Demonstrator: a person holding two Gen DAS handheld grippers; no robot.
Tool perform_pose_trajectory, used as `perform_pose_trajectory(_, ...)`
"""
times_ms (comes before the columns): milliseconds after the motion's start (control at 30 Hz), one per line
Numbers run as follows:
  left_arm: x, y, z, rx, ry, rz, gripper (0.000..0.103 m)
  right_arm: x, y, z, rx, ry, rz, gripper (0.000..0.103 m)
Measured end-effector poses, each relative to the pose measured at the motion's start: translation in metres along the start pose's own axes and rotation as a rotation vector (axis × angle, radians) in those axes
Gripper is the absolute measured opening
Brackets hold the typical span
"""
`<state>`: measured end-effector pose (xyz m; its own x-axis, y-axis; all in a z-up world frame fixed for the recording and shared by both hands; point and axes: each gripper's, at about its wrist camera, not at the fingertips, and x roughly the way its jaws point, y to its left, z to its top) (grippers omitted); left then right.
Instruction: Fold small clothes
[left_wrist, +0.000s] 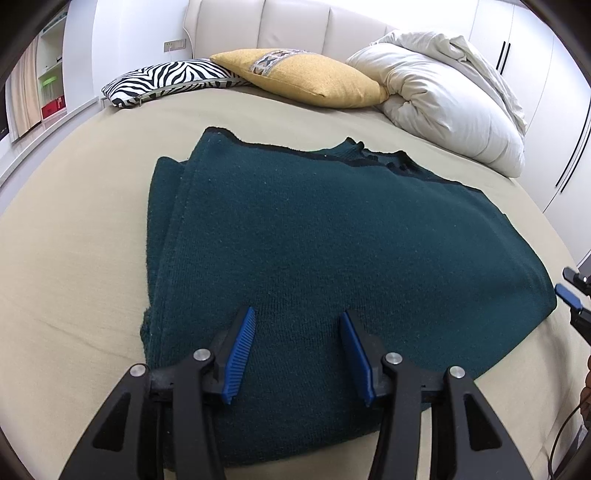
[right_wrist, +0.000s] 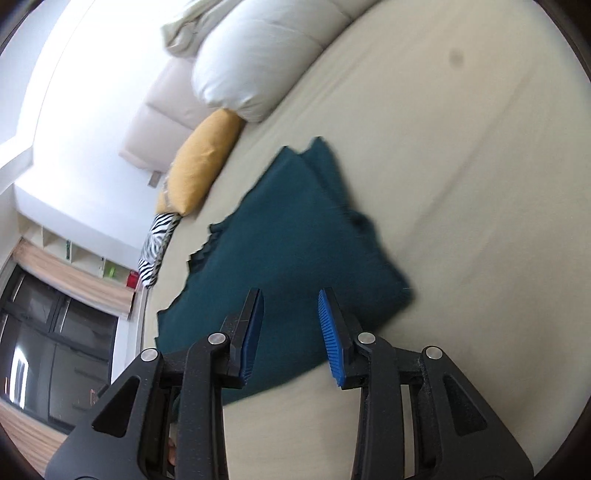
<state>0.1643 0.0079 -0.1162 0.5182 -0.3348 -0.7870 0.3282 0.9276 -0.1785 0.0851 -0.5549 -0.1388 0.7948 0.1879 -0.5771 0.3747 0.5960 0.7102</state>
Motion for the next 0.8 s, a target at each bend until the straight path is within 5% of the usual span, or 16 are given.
perform_pose_trajectory(133, 0.0, 0.0, -0.001, -0.002, -0.007, -0.002, 0.052, 0.018, 0.034, -0.01, -0.107, 0.038, 0.01, 0.031)
perform_pose_trajectory(300, 0.002, 0.004, -0.002, -0.014, -0.013, -0.024, 0.052, 0.057, 0.009, -0.022, -0.028, 0.15, -0.002, 0.041)
perform_pose_trajectory(500, 0.003, 0.007, -0.003, -0.027, -0.016, -0.041, 0.052, 0.059, 0.009, -0.026, -0.063, 0.127, 0.046, 0.04)
perform_pose_trajectory(800, -0.038, 0.044, -0.006, -0.244, -0.036, -0.173, 0.055, 0.04, 0.015, -0.029, -0.078, 0.126, 0.001, 0.043)
